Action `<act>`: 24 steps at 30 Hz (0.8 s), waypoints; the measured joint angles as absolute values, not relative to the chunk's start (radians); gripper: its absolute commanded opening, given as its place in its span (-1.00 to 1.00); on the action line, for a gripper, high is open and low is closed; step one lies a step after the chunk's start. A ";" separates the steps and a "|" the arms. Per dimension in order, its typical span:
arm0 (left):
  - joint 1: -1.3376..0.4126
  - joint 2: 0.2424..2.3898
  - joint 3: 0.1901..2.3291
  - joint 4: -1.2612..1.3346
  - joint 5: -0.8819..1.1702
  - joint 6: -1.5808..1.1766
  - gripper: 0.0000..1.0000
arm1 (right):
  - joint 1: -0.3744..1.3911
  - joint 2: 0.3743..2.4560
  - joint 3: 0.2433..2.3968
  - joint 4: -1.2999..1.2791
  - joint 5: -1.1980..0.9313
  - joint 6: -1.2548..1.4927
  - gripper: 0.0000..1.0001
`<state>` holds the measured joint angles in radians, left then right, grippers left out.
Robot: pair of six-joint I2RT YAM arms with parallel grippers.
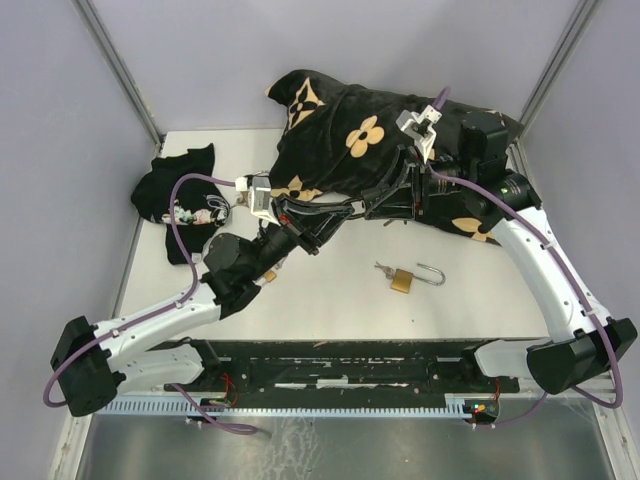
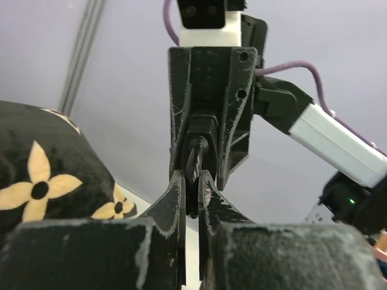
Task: Lock with the key
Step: Lock the lock.
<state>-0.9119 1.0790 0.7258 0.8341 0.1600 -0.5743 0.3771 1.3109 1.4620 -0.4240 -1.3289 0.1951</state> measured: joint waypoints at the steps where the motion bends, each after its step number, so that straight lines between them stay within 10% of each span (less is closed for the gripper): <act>1: -0.912 1.088 0.726 0.843 0.140 -0.571 -0.93 | 0.377 1.311 1.462 -0.421 -1.315 0.196 -0.96; 24: -0.924 1.318 0.727 1.212 0.009 -0.649 -0.93 | 0.303 1.316 1.348 -0.039 -1.287 0.482 -0.96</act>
